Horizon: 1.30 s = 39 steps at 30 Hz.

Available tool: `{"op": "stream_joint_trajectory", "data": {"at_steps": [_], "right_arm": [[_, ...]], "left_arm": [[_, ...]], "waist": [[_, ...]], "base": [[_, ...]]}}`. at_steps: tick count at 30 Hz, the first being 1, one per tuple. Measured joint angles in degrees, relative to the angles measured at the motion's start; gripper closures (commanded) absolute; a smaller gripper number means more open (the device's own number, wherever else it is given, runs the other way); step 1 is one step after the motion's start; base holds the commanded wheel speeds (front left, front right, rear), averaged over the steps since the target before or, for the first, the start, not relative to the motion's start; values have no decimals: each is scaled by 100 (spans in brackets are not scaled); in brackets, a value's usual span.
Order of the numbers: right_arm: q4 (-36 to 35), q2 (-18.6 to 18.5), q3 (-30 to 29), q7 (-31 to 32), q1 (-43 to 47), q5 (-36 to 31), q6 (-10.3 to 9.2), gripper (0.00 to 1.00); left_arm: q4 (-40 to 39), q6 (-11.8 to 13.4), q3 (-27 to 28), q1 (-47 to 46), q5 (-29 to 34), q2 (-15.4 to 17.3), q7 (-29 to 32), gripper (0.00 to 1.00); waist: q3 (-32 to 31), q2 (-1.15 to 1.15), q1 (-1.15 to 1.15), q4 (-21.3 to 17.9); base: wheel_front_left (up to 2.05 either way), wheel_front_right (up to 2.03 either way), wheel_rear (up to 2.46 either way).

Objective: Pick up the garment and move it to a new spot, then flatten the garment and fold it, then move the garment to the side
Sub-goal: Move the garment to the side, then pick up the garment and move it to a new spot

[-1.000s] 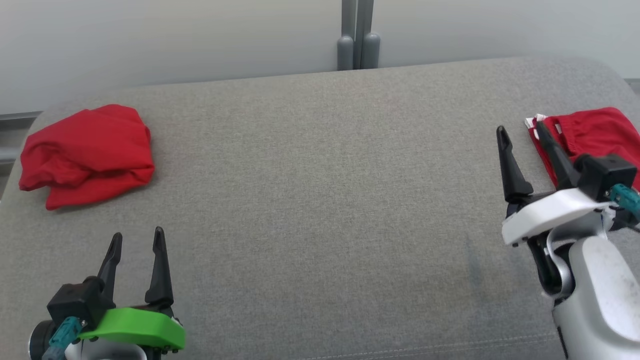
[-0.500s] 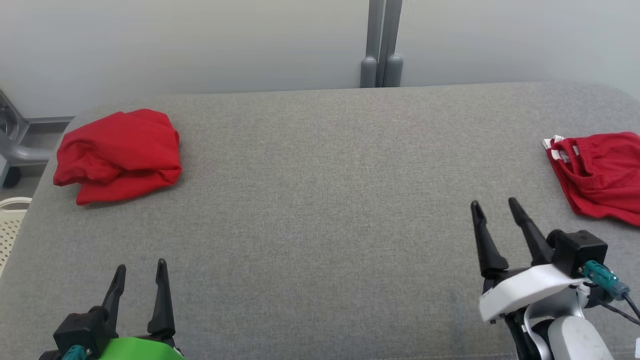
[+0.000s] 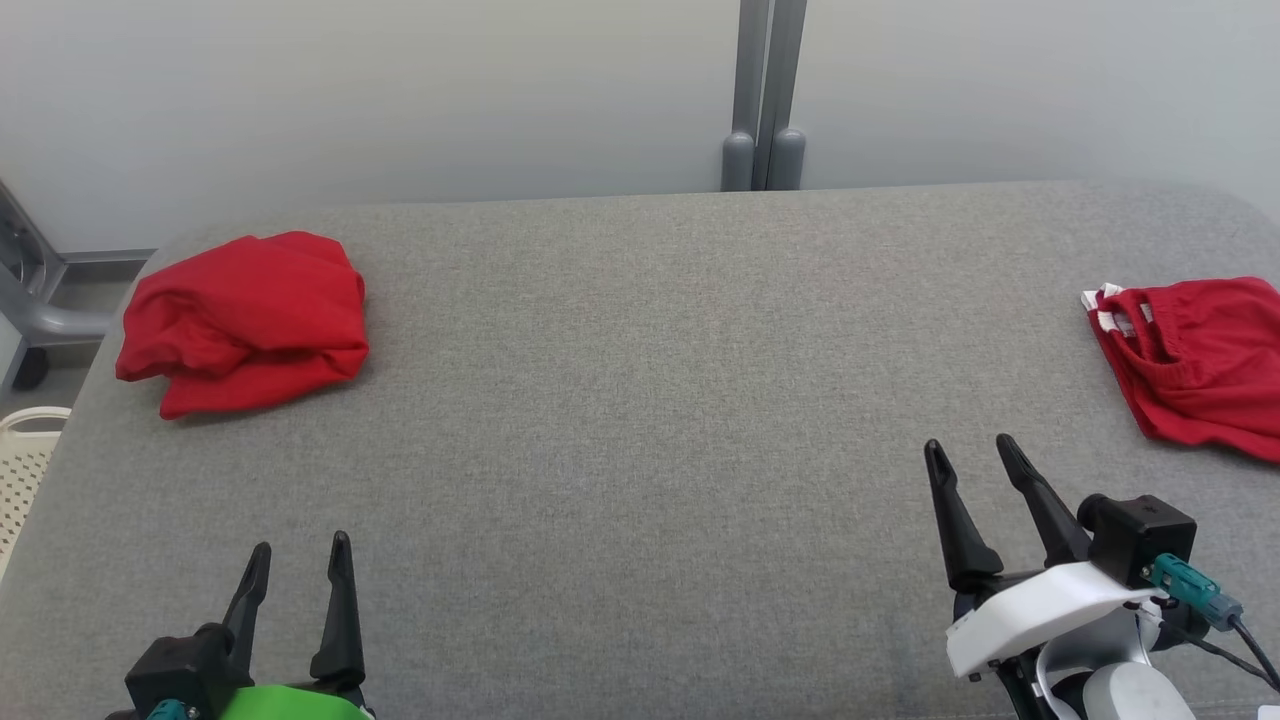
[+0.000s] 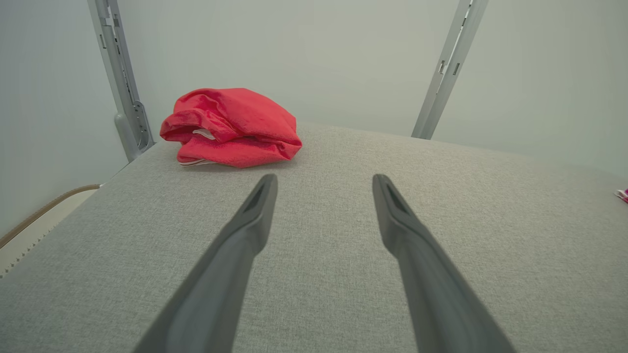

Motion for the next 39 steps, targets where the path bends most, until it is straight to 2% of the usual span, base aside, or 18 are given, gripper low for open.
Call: {"op": "stream_joint_trajectory", "data": {"at_steps": [27, 39], "right_arm": [[191, 0, -32, 19, 52, 80, 0, 0], [219, -1, -75, 1, 108, 114, 0, 0]], "left_arm": [[105, -104, -57, -3, 114, -115, 1, 0], [68, -90, -96, -22, 113, -86, 25, 0]], "waist": [[-79, 0, 0, 31], [-101, 0, 0, 235]], "base": [[0, 0, 0], [0, 0, 0]]}}
